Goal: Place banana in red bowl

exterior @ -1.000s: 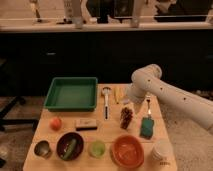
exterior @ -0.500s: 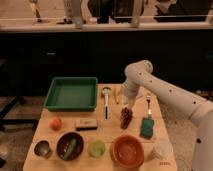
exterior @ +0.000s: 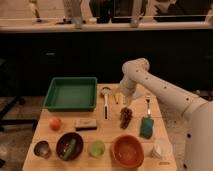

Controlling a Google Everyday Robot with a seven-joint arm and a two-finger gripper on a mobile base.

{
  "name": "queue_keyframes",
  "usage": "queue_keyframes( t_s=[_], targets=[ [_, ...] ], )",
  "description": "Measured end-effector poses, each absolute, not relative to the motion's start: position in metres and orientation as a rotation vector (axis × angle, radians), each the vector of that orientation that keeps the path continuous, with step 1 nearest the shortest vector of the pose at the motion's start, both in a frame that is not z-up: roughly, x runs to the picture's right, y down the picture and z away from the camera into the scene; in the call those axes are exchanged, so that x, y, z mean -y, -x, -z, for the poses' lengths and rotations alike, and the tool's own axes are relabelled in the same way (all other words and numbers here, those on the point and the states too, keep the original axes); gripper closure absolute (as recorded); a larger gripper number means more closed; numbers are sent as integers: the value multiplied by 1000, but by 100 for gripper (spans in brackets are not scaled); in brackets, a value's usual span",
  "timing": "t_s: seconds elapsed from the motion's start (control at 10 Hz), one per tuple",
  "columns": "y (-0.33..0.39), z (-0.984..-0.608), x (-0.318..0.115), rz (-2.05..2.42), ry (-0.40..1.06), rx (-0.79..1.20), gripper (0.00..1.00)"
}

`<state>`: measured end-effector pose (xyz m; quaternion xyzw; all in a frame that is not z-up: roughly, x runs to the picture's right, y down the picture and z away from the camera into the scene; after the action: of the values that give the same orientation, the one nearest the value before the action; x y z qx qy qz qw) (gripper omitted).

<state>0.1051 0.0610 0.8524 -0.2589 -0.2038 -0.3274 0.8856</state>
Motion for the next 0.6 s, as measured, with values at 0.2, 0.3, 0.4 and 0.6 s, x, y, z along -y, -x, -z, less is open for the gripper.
queue_keyframes(
  t_s=[0.2, 0.3, 0.4, 0.6],
  targets=[
    [-106, -852, -61, 681, 534, 426, 31],
    [-106, -854, -60, 696, 523, 443, 31],
    [-103, -859, -58, 738, 510, 467, 31],
    [-90, -874, -52, 893, 470, 547, 31]
  ],
)
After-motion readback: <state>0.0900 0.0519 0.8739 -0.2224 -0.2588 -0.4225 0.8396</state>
